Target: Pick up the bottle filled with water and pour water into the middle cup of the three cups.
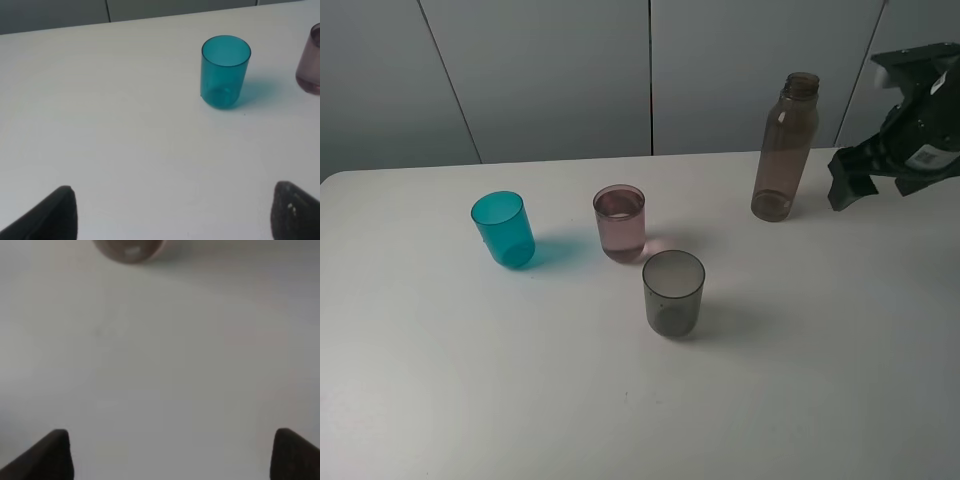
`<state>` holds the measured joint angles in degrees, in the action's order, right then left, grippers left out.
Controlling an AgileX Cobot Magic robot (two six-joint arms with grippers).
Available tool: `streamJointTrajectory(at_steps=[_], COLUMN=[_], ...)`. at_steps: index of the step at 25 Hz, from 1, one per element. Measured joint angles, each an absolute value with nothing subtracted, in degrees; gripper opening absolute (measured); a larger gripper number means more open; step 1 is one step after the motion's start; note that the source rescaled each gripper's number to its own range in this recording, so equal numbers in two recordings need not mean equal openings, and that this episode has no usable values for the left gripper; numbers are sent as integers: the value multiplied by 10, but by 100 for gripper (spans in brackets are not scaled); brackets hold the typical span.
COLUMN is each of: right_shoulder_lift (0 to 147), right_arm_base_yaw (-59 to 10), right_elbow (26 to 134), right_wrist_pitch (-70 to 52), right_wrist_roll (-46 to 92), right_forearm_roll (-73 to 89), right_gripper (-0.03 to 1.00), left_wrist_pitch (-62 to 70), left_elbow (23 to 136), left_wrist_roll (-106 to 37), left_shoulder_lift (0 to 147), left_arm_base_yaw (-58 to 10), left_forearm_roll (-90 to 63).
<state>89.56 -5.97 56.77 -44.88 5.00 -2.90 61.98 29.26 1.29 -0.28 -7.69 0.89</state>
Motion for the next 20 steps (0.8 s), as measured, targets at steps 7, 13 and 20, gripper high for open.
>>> streamJointTrajectory(at_steps=[7, 13, 20], right_shoulder_lift=[791, 629, 370], right_arm_base_yaw=[-30, -12, 6], right_elbow=[568, 550, 428], right_wrist_pitch=[-600, -658, -659], right_wrist_roll=[26, 21, 9], right_forearm_roll=[-35, -37, 21], right_gripper=[54, 54, 54], left_wrist_pitch=[620, 620, 620], left_elbow=[293, 293, 293], left_wrist_roll=[13, 13, 13], left_shoulder_lift=[-3, -3, -3], left_arm_base_yaw=[-77, -77, -77], left_forearm_roll=[9, 9, 9])
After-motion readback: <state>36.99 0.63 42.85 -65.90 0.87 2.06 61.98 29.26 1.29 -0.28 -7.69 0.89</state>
